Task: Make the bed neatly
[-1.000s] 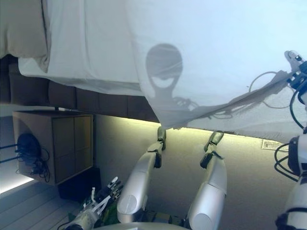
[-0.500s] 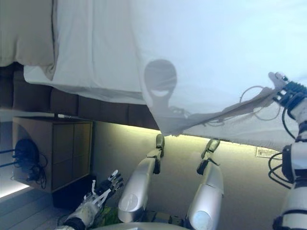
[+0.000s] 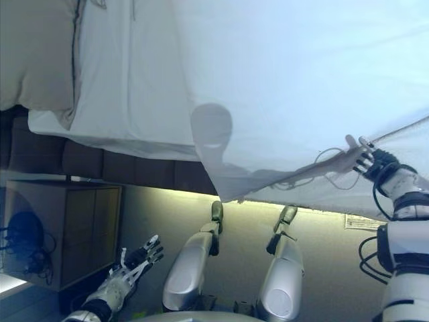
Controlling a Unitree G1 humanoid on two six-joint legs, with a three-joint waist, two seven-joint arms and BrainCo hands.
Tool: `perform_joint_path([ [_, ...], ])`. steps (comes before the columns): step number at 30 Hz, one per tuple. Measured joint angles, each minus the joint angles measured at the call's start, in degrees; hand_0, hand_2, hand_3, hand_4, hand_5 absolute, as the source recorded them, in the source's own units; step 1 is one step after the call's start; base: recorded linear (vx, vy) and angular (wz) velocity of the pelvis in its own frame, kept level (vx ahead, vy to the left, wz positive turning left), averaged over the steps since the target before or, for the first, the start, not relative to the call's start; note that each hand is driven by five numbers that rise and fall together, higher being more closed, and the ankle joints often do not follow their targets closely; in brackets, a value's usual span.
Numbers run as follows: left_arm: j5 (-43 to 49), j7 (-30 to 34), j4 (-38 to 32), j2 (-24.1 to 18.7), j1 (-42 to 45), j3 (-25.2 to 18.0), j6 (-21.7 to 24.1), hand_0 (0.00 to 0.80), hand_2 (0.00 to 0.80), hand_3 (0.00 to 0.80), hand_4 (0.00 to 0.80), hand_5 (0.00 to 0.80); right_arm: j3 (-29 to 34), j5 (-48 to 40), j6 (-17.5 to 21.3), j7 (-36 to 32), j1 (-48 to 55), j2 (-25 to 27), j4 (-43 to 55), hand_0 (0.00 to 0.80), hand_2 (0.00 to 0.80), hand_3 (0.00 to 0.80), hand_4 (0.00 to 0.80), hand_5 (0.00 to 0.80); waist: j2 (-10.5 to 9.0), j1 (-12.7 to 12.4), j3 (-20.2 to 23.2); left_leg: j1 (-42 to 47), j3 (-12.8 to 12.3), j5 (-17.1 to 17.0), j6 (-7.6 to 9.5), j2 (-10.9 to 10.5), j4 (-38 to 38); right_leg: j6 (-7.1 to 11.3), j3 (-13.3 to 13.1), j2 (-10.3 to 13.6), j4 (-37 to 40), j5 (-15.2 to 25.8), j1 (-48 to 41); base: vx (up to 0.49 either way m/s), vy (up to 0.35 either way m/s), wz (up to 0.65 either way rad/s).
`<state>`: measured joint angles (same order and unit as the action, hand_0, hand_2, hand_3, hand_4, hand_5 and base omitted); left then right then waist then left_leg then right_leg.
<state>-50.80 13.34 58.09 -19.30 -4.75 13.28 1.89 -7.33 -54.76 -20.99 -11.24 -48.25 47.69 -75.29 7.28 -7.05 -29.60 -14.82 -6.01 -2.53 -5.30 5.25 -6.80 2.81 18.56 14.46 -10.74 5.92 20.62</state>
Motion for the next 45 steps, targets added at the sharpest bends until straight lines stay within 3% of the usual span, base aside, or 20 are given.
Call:
perform_joint_path([
  [14, 0.6, -1.3, 1.4, -1.2, -1.6, -0.1, -0.3, 0.000, 0.000, 0.000, 0.000, 0.000, 2.5, -0.5, 0.5, -1.0, 4.4, -2.1, 2.0, 0.000, 0.000, 0.000, 0.000, 0.000, -1.65, -0.2, 1.2, 4.1, -0.2, 0.0, 0.07, 0.5, 1.1, 0.66, 2.4, -0.5, 4.7, 1.3, -6.9, 0.016, -0.045, 0.06],
  [25, 2.7, -2.0, 5.2, -2.0, -1.9, -1.1, -0.4, 0.000, 0.000, 0.000, 0.000, 0.000, 4.2, -0.7, 0.6, -1.2, 8.6, -3.0, 2.0, 0.000, 0.000, 0.000, 0.000, 0.000, -2.57, -0.4, 6.6, 6.8, -0.3, 0.1, 0.27, 0.4, 2.3, 1.29, 3.4, -0.7, 7.6, 2.0, -10.9, 0.022, -0.011, 0.03],
  [30, 3.0, -2.1, 6.3, -2.0, -1.4, -1.1, -0.3, 0.000, 0.000, 0.000, 0.000, 0.000, 4.4, -2.5, -0.3, -7.2, 10.9, -4.2, 2.3, 0.000, 0.000, 0.000, 0.000, 0.000, -4.14, -0.1, 9.4, 7.4, -1.4, 0.1, 0.39, 0.6, 3.3, 1.65, 3.4, -0.9, 9.0, 2.5, -11.6, 0.050, -0.014, -0.02],
  [38, 5.1, -3.4, 6.8, -2.1, -1.5, -1.6, -0.5, 0.000, 0.000, 0.000, 0.000, 0.000, 4.5, -2.8, -0.6, -6.9, 12.4, -4.5, 2.8, 0.000, 0.000, 0.000, 0.000, 0.000, -5.35, -0.1, 10.2, 8.0, -1.6, 0.3, 0.21, 0.9, 2.8, 1.40, 3.5, -1.3, 9.6, 2.7, -12.7, 0.000, -0.064, 0.00],
  [41, 5.0, -4.4, 7.2, -2.1, -2.0, -1.9, -0.6, 0.000, 0.000, 0.000, 0.000, 0.000, 4.3, -3.2, -1.2, -4.5, 11.7, -4.7, 2.8, 0.000, 0.000, 0.000, 0.000, 0.000, -5.36, 0.2, 10.2, 5.4, -1.4, 2.4, -0.23, 1.7, -2.5, 1.08, 2.4, -1.3, 5.6, 0.2, -10.4, 0.062, 0.040, -0.06],
  [44, 5.0, -5.0, 7.5, -2.1, -1.8, -2.1, -0.8, 0.000, 0.000, 0.000, 0.000, 0.000, 4.2, -3.6, -1.3, -1.3, 11.2, -6.0, 2.8, 0.000, 0.000, 0.000, 0.000, 0.000, -5.05, 0.0, 9.7, 1.7, 0.9, 7.0, -0.22, 2.4, -12.4, 0.79, 0.0, -1.1, 0.2, -2.4, -8.3, 0.026, 0.264, -0.18],
  [45, 5.0, -5.0, 7.5, -1.9, -2.1, -1.9, -0.8, 0.000, 0.000, 0.000, 0.000, 0.000, 4.0, -4.6, -1.0, -0.2, 11.2, -6.1, 2.8, 0.000, 0.000, 0.000, 0.000, 0.000, -5.12, -0.1, 9.3, 0.6, 2.3, 7.5, 0.38, 2.2, -12.1, 1.13, -0.9, -1.1, 0.8, -2.0, -7.8, -0.087, 0.169, -0.34],
])
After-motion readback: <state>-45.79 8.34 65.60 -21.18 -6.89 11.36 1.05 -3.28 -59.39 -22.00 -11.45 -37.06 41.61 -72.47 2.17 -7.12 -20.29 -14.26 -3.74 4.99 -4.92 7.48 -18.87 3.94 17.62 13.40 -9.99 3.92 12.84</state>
